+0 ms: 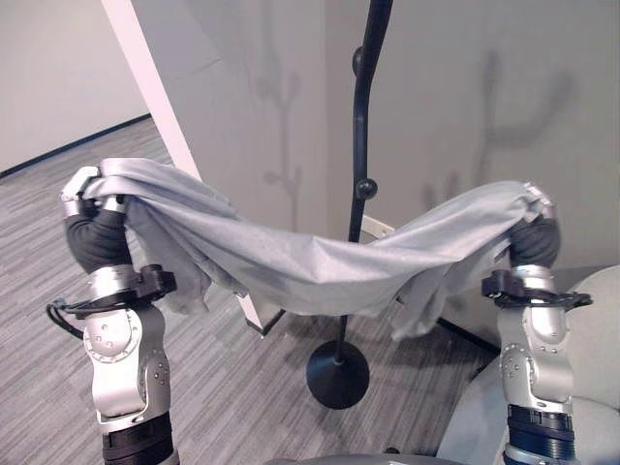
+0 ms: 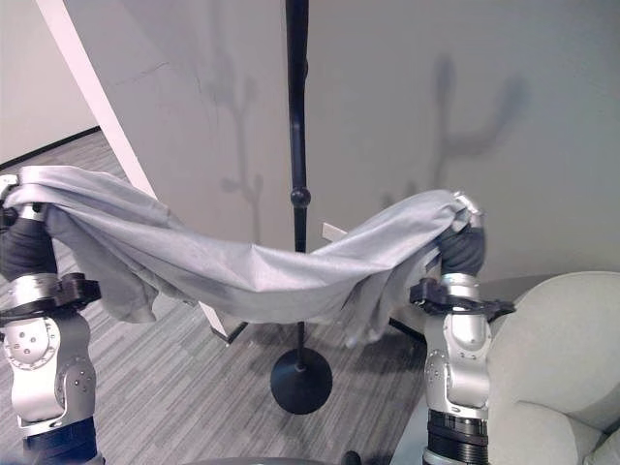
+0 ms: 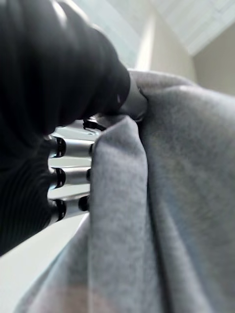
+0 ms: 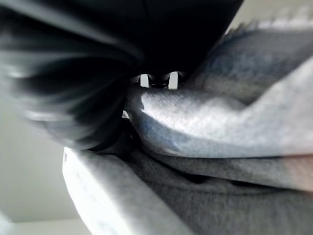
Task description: Hang the clothes on the sofa on the clothes rack.
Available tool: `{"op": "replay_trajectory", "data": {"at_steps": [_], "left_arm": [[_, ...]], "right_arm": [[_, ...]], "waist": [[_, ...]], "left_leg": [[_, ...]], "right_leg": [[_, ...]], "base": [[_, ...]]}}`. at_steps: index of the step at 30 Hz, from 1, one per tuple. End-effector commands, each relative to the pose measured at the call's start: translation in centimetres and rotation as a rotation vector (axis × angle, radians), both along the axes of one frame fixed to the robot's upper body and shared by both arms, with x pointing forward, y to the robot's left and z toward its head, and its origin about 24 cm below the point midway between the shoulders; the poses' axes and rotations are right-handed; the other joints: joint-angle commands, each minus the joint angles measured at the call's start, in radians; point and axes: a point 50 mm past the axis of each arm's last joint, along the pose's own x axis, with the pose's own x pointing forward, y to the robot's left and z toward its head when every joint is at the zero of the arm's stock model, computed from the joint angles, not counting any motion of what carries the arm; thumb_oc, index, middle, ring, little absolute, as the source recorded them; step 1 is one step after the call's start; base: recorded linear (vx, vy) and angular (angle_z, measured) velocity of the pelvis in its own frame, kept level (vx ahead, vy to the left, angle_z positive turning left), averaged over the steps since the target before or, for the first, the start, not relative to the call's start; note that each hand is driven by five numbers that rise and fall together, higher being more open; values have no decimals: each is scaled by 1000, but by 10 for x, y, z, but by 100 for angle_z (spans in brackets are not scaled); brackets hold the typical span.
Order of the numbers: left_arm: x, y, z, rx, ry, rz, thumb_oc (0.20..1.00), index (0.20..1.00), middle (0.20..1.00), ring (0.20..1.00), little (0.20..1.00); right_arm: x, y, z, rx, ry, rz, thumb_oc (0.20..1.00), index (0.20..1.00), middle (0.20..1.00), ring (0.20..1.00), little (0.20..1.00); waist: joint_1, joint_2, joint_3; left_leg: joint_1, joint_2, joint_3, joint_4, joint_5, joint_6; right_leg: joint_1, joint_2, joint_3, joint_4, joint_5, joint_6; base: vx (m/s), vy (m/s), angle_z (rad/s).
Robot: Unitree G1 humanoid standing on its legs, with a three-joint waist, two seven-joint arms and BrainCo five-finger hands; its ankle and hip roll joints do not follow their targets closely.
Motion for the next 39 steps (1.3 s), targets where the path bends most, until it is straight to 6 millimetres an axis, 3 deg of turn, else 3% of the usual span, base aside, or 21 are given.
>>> {"op": "replay_trajectory", "data": {"at_steps": [1, 4, 9, 13, 18, 22, 27, 31, 34, 37, 39], "left_arm": [[-14, -6, 32, 68, -204, -45, 200, 200, 200, 200, 200], [-23, -8, 47, 70, -314, -62, 200, 200, 200, 200, 200], [-31, -12, 62, 101, -406, -52, 200, 200, 200, 200, 200], [-31, -18, 74, 121, -477, -74, 200, 200, 200, 200, 200], [-23, -24, 89, 94, -564, -78, 200, 200, 200, 200, 200], [-3, -27, 95, 85, -548, -99, 200, 200, 200, 200, 200], [15, -27, 97, 72, -511, -115, 200, 200, 200, 200, 200], [41, -8, 97, 92, -397, -37, 200, 200, 200, 200, 200], [63, 3, 96, 71, -310, -20, 200, 200, 200, 200, 200], [81, 16, 109, 122, -249, 24, 200, 200, 200, 200, 200], [109, 22, 126, 152, -156, 35, 200, 200, 200, 200, 200]], "right_arm": [[-10, -1, 38, 42, -235, -16, 200, 200, 200, 200, 200], [-25, -4, 61, 52, -366, -51, 200, 200, 200, 200, 200], [-35, -7, 75, 17, -437, -94, 200, 200, 200, 200, 200], [-37, -8, 81, -7, -457, -116, 200, 200, 200, 200, 200], [-27, -25, 90, -95, -431, -257, 200, 200, 200, 200, 200], [-5, -44, 94, -214, -332, -362, 200, 200, 200, 200, 200], [15, -65, 92, -232, -231, -431, 200, 200, 200, 200, 200], [39, -87, 89, -275, -100, -471, 200, 200, 200, 200, 200], [60, -92, 78, -186, -16, -408, 200, 200, 200, 200, 200], [74, -102, 85, -198, 39, -421, 200, 200, 200, 200, 200], [97, -101, 105, -248, 99, -421, 200, 200, 200, 200, 200]], "waist": [[-2, 52, -89], [-10, 59, -95], [-16, 61, -97], [-18, 59, -95], [-23, 56, -100], [-20, 54, -106], [-15, 54, -110], [-11, 51, -115], [-8, 46, -125], [-8, 40, -121], [-3, 34, -111]], "left_leg": [[-50, 20, -9, -2, 38, -20], [-47, 22, -10, -2, 36, -18], [-48, 25, -14, -2, 37, -17], [-48, 27, -17, -2, 36, -18], [-46, 28, -21, -2, 35, -17], [-36, 29, -21, -2, 32, -19], [-25, 32, -18, -2, 32, -19], [-13, 35, -11, -2, 25, -20], [0, 39, -3, -2, 20, -22], [4, 40, 3, -2, 12, -23], [5, 41, 9, -2, 5, -25]], "right_leg": [[37, -45, -23, 2, -22, -6], [40, -42, -26, 2, -22, -2], [37, -40, -27, 2, -22, 1], [36, -38, -29, 2, -24, 2], [35, -35, -29, 2, -27, 5], [39, -33, -32, 2, -25, 8], [51, -33, -39, 2, -22, 11], [61, -34, -43, 2, -21, 14], [69, -33, -48, 2, -22, 15], [74, -29, -50, 2, -26, 14], [79, -26, -53, 2, -33, 10]], "base": [[0, 0, 0], [22, -6, 1], [19, -10, 2], [0, 0, 0], [2, -6, 0], [0, 0, 0], [0, 0, 0], [9, -3, -1], [39, -8, -5], [31, -9, 0], [50, -12, 4]]}}
